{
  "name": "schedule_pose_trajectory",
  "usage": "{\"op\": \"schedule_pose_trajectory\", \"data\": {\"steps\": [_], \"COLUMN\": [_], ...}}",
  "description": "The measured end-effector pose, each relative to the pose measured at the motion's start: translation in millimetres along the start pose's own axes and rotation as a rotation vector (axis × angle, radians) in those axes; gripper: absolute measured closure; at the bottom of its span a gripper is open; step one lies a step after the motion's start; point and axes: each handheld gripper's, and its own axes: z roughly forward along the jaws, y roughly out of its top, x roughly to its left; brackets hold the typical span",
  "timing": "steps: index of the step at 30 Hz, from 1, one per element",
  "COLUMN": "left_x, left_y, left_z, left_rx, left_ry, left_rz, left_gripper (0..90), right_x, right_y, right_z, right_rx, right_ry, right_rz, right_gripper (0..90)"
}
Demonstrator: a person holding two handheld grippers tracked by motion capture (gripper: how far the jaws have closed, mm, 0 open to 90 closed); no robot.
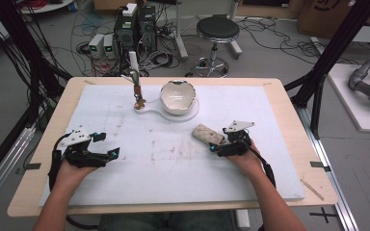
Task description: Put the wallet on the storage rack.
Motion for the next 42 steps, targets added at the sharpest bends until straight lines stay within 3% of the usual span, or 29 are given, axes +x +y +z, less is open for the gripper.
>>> {"op": "schedule_pose_trajectory", "data": {"steps": [9, 15, 18, 21, 31, 37, 42], "left_x": [-0.2, 0.3, 0.0, -0.4, -1.3, -1.5, -1.4], "left_y": [-0.7, -1.5, -1.7, -1.9, -0.7, -0.4, 0.7], "left_z": [0.6, 1.5, 2.3, 3.2, 4.5, 6.6, 6.8], "left_rx": [0.007, 0.013, 0.018, 0.023, 0.022, 0.025, 0.02], "left_ry": [-0.004, -0.006, -0.009, -0.01, -0.013, -0.018, -0.018], "left_rz": [-0.001, -0.002, -0.003, -0.001, 0.004, 0.004, 0.006], "left_gripper": [14.0, 14.0, 14.0, 14.0, 14.0, 14.0, 14.0], "right_x": [3.1, 1.4, 0.9, -0.6, 1.5, 2.0, 9.5], "right_y": [4.7, 4.5, 4.4, 4.1, 7.0, 12.4, 24.4], "right_z": [10.1, 10.4, 9.9, 8.4, 4.1, -6.6, -12.6], "right_rx": [0.106, 0.107, 0.107, 0.102, 0.106, 0.047, 0.021], "right_ry": [0.037, 0.045, 0.055, 0.075, 0.034, 0.036, 0.048], "right_rz": [-0.042, -0.037, -0.033, -0.021, -0.053, -0.017, -0.03], "right_gripper": [14.9, 15.8, 20.1, 30.0, 36.4, 36.7, 36.7]}}
